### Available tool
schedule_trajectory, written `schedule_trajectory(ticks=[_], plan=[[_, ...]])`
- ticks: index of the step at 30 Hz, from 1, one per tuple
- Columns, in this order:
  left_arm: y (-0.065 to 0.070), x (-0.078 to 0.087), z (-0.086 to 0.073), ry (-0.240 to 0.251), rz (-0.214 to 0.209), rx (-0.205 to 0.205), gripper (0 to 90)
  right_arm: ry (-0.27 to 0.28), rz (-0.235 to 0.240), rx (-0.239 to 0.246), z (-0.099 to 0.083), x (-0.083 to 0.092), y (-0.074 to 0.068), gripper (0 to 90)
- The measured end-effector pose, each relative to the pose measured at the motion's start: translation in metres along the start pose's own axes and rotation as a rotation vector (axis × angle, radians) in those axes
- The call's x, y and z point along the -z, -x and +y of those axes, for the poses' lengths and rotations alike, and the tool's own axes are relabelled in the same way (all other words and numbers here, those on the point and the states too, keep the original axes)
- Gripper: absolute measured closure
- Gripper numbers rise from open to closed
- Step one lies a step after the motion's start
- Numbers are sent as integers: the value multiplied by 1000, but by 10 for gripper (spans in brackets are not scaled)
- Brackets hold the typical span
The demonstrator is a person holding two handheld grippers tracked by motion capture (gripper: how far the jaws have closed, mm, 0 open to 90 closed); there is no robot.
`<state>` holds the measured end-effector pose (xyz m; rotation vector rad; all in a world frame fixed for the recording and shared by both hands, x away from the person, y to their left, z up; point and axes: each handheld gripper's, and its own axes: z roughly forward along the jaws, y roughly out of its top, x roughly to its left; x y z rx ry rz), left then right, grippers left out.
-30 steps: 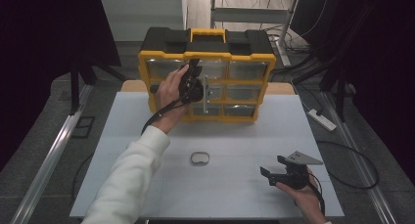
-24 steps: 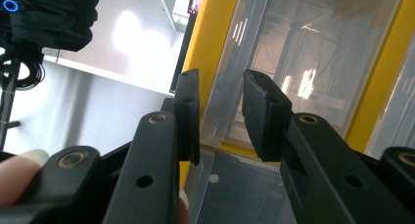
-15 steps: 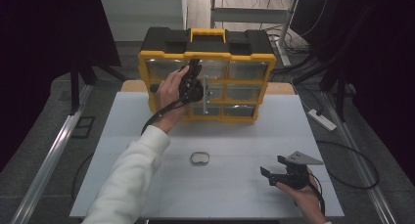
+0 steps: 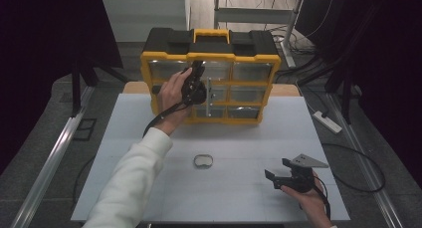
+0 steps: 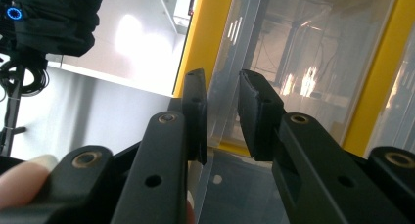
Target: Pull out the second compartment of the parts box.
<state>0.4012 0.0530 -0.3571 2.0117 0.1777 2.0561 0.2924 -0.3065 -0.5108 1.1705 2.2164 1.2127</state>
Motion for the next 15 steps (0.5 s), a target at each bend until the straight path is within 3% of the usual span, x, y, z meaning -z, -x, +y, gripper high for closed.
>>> schedule_trajectory(ticks=[15], plan=[[0,2,0,17,1,-2,762,-3,1,-1,0,0,0,134]])
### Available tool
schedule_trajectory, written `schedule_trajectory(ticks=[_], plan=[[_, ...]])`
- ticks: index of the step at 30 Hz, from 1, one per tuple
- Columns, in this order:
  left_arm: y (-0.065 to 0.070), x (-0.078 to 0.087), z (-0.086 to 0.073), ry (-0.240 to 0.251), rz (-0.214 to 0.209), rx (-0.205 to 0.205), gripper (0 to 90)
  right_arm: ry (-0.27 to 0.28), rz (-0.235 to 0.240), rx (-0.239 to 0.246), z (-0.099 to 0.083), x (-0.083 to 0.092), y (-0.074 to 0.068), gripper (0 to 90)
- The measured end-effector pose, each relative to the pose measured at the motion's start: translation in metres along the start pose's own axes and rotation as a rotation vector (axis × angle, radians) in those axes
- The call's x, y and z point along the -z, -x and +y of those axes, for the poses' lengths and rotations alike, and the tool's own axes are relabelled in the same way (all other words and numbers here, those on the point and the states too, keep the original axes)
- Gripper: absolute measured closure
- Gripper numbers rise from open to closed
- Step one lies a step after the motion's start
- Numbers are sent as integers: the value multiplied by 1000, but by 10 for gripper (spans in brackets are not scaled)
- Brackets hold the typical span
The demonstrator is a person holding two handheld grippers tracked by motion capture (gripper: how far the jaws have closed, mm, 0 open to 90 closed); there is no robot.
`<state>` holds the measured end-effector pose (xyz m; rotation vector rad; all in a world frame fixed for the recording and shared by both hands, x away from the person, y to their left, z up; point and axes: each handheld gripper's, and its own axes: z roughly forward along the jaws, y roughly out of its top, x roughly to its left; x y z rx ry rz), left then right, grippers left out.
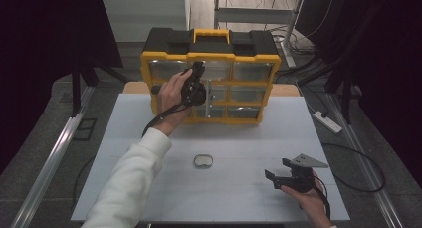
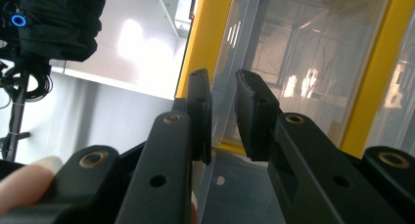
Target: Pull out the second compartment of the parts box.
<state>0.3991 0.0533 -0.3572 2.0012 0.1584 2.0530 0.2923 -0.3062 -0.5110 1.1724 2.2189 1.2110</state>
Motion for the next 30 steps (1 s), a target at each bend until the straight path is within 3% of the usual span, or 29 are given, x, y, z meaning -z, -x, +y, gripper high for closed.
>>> schedule_trajectory(ticks=[8,10,24,27,30], plan=[[2,-3,2,0,6,-8,745,1,0,1,0,0,0,134],[4,-4,3,-6,22,-31,742,0,0,-1,0,0,0,134],[6,-6,3,-17,51,-61,758,3,0,-1,0,0,0,136],[8,-6,2,-16,66,-94,765,4,-1,-1,0,0,1,136],[8,-6,2,-15,68,-98,771,4,0,-1,0,0,1,136]])
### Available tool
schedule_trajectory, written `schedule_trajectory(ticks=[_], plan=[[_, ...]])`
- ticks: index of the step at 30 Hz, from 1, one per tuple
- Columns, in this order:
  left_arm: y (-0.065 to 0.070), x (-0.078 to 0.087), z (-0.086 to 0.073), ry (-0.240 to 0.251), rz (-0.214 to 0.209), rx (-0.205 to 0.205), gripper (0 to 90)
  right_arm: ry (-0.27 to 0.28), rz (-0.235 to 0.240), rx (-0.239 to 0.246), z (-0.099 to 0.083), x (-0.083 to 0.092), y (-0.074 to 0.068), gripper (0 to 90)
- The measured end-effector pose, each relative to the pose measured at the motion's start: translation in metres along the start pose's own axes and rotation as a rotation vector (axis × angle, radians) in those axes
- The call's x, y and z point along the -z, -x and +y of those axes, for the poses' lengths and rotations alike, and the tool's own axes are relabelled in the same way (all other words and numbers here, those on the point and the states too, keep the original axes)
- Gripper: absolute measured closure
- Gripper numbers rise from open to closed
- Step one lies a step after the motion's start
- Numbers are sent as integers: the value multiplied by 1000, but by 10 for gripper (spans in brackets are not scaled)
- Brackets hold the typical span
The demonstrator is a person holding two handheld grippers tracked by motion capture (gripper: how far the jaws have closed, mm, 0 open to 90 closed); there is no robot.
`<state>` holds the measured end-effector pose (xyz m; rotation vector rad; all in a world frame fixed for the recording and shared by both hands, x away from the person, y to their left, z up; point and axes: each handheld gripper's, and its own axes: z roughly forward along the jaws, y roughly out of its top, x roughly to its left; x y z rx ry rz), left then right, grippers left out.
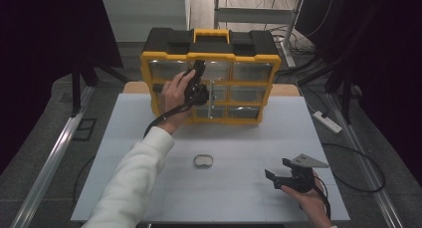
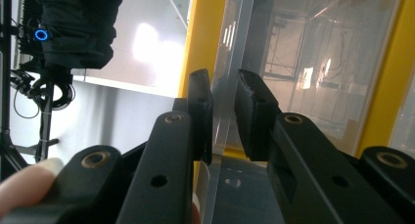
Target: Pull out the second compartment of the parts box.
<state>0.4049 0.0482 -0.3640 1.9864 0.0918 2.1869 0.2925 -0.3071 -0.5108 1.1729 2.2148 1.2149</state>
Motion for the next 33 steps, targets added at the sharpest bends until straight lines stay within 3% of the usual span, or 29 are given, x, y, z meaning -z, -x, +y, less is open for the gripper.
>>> schedule_trajectory(ticks=[33], plan=[[-1,12,-3,24,0,4,778,3,-2,-1,0,1,0,135]])
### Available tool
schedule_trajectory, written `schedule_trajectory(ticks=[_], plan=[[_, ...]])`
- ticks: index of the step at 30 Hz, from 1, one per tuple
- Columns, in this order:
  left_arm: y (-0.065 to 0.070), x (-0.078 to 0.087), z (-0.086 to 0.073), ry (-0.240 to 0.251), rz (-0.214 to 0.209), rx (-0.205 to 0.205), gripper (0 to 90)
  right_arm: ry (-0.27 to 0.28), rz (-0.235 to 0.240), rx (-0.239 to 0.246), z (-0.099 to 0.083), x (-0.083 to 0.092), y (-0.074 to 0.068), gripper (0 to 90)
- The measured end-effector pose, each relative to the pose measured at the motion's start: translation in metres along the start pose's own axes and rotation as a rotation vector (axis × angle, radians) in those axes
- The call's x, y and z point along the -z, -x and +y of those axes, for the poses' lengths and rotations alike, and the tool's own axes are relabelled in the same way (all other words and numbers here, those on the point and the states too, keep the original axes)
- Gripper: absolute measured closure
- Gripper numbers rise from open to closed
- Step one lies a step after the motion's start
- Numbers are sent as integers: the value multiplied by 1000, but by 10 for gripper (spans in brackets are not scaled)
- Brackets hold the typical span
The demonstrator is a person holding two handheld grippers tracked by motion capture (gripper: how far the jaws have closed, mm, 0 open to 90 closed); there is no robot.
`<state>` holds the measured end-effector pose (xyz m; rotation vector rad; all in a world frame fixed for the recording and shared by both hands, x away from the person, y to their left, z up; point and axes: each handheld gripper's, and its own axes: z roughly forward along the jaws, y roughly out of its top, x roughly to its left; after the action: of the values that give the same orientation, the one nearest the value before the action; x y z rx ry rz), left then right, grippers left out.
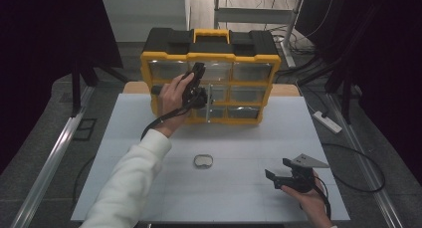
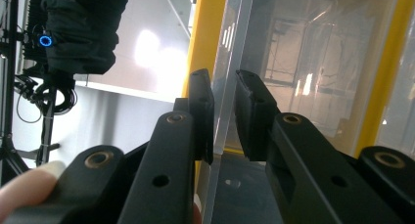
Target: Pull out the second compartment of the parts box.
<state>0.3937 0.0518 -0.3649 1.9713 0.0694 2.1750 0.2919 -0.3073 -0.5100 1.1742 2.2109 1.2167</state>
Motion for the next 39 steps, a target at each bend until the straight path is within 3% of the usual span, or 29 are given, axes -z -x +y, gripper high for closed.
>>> schedule_trajectory(ticks=[39], plan=[[-2,27,-1,51,-13,-10,776,-1,-1,8,0,0,-1,135]])
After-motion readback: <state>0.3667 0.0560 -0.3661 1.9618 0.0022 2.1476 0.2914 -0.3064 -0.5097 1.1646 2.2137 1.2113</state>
